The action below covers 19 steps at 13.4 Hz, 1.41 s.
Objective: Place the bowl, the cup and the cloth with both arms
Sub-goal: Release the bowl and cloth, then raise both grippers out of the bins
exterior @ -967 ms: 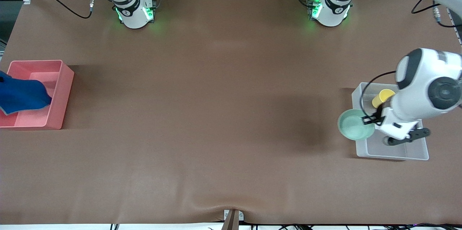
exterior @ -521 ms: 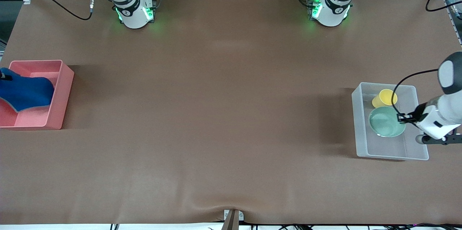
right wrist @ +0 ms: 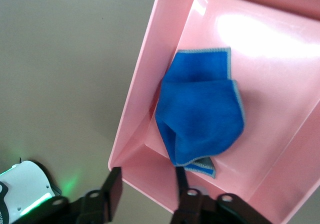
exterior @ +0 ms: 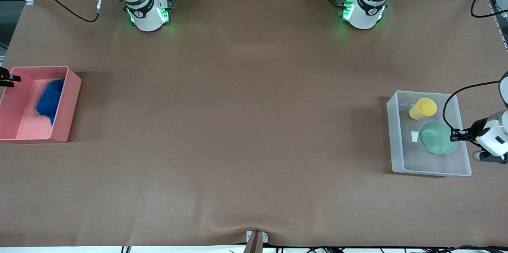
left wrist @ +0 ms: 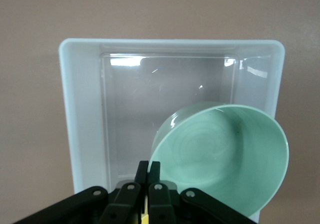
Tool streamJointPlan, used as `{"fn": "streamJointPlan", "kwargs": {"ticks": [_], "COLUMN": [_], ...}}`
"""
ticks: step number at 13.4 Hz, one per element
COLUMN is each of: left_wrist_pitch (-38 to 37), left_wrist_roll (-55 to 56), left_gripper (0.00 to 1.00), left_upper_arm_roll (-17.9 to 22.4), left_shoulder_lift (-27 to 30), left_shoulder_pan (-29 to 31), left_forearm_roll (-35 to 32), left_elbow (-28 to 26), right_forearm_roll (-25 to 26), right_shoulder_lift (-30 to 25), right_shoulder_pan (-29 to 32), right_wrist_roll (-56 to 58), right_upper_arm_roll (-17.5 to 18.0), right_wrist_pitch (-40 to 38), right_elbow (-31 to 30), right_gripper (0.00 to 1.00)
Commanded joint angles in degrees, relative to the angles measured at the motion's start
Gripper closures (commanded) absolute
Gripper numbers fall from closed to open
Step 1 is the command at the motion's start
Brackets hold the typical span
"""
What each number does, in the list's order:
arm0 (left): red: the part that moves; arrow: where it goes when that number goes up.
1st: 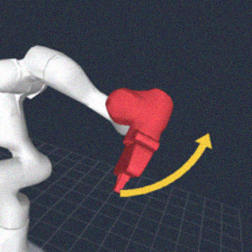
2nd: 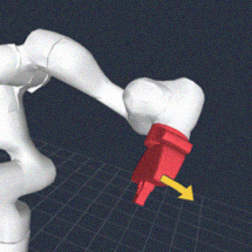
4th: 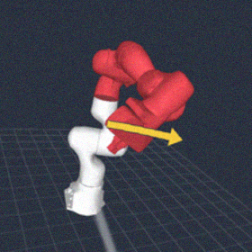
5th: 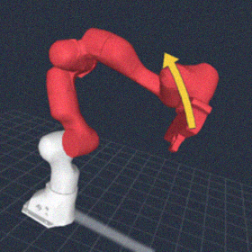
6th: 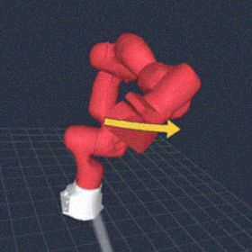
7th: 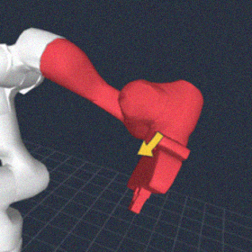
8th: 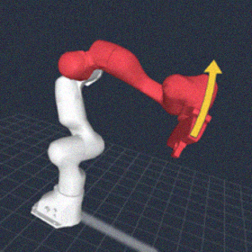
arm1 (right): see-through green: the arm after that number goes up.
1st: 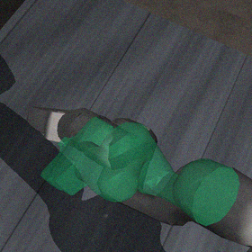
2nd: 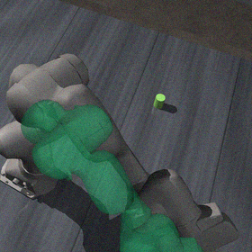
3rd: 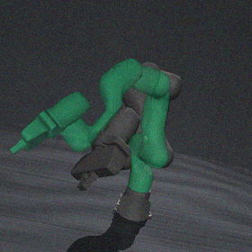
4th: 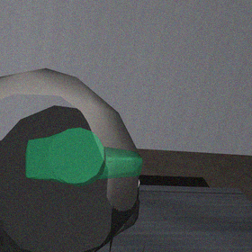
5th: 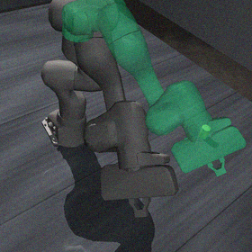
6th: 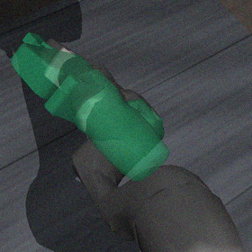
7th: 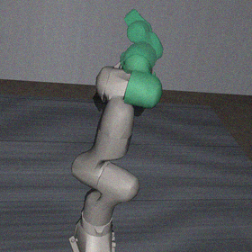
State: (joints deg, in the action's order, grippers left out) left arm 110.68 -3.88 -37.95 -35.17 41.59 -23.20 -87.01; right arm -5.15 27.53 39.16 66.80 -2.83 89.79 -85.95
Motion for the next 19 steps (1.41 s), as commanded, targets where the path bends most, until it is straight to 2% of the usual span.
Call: {"fn": "streamJointPlan", "kwargs": {"ticks": [1, 7, 8, 10, 11, 15, 19], "left_wrist_pitch": [1.28, 4.72, 4.98, 5.07, 5.07, 3.15, -3.78], "left_wrist_roll": [-0.52, 0.63, 0.63, 0.71, 0.71, 0.28, 0.36], "left_gripper": [1.0, 1.0, 0.85, 0.32, 0.0, 0.0, 0.0], "left_upper_arm_roll": [-0.02, 2.34, 2.87, 3.14, 3.14, 2.62, 1.83], "left_shoulder_lift": [-3.23, -6.66, -7.01, -6.93, -6.58, -0.8, 9.39], "left_shoulder_pan": [-0.11, -0.99, -1.51, -1.95, -1.78, -1.34, -1.51], "left_forearm_roll": [-1.32, -1.32, -1.32, -1.24, -1.24, -0.36, 8.07], "left_elbow": [1.23, 1.05, 1.05, 1.14, 1.14, 0.97, 0.96], "right_forearm_roll": [-0.47, -0.56, -0.56, -0.48, -0.48, -0.56, -0.21], "right_shoulder_lift": [-1.95, -4.94, -5.55, -7.39, -8.1, -11.52, -16.97], "right_shoulder_pan": [-2.23, -11.2, -12.78, -16.21, -17.96, -23.85, -30.8], "right_wrist_roll": [-0.62, -9.38, -11.49, -17.03, -19.14, -27.13, -44.08], "right_upper_arm_roll": [0.72, 0.72, 0.72, 0.63, 0.63, 0.72, 0.55], "right_wrist_pitch": [-0.58, -1.46, -1.55, -1.73, -1.99, -2.52, -3.31], "right_elbow": [0.87, 1.57, 1.49, 1.05, 1.05, 0.96, 0.26], "right_gripper": [0.0, 0.0, 0.0, 0.0, 0.0, 0.0, 0.0]}}
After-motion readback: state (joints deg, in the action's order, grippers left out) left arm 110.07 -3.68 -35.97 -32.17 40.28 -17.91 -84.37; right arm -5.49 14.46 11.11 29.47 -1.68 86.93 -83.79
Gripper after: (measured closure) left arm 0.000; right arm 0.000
